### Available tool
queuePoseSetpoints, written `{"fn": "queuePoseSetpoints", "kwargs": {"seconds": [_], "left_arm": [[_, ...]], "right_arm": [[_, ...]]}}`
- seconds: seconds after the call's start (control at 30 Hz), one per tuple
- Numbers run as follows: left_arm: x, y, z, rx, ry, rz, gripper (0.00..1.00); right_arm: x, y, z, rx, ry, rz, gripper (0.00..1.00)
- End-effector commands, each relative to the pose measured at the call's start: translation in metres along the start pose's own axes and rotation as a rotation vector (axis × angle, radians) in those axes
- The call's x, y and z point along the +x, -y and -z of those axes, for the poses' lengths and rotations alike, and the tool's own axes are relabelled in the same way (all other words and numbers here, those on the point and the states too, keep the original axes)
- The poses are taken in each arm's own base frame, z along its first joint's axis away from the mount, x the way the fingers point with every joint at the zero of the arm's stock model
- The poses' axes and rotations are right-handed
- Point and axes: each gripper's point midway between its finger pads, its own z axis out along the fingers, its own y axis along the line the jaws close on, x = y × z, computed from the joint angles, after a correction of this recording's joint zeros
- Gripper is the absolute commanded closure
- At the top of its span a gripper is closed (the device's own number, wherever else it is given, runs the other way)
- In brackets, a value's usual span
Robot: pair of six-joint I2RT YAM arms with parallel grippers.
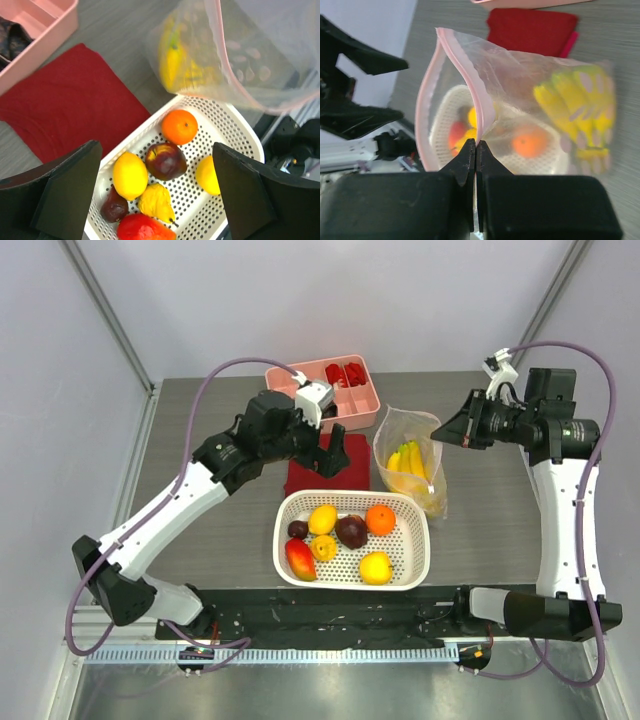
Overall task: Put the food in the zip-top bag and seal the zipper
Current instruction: Pick up the fake fruit from the bin.
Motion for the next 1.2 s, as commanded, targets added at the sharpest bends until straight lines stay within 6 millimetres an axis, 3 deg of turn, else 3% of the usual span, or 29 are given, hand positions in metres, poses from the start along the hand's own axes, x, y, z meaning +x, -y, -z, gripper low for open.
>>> {"fn": "queuePoseSetpoints", "kwargs": {"seconds": [0.0,0.07,0.1,0.33,0.5,0.57,0.6,0.67,0.7,0.87,1.17], "left_arm": [[0.036,0.012,0.008,0.124,-0.100,-0.082,0.00],[0.057,0.021,0.009,0.209,-0.145,-0.129,0.00],[0.078,0.018,0.008,0.230,-0.190,-0.171,0.00],[0.144,0.013,-0.003,0.282,-0.354,-0.380,0.00],[0.185,0.012,0.001,0.349,-0.426,-0.509,0.06],[0.191,0.017,0.005,0.418,-0.399,-0.576,0.09],[0.207,0.015,0.007,0.437,-0.418,-0.583,0.09],[0.207,0.019,0.005,0.472,-0.357,-0.626,0.07],[0.217,0.016,0.004,0.476,-0.364,-0.628,0.07],[0.214,0.015,-0.016,0.462,-0.314,-0.670,0.05],[0.253,0.021,-0.034,0.566,-0.379,-0.849,0.07]], "right_arm": [[0.000,0.022,0.026,0.217,0.048,0.113,0.99],[0.005,0.028,0.031,0.264,0.056,0.116,0.99],[0.007,0.030,0.031,0.274,0.055,0.116,0.99],[0.013,0.041,0.031,0.321,0.061,0.092,0.99],[0.033,0.048,0.016,0.268,0.005,0.069,0.99],[0.040,0.052,0.008,0.249,-0.011,0.052,0.99],[0.042,0.054,0.005,0.240,-0.018,0.043,0.99],[0.044,0.058,-0.001,0.231,-0.026,0.028,0.99],[0.044,0.059,-0.003,0.226,-0.030,0.024,0.99],[0.044,0.061,-0.010,0.203,-0.045,0.004,0.99],[0.044,0.068,-0.014,0.208,-0.064,0.008,0.99]]}}
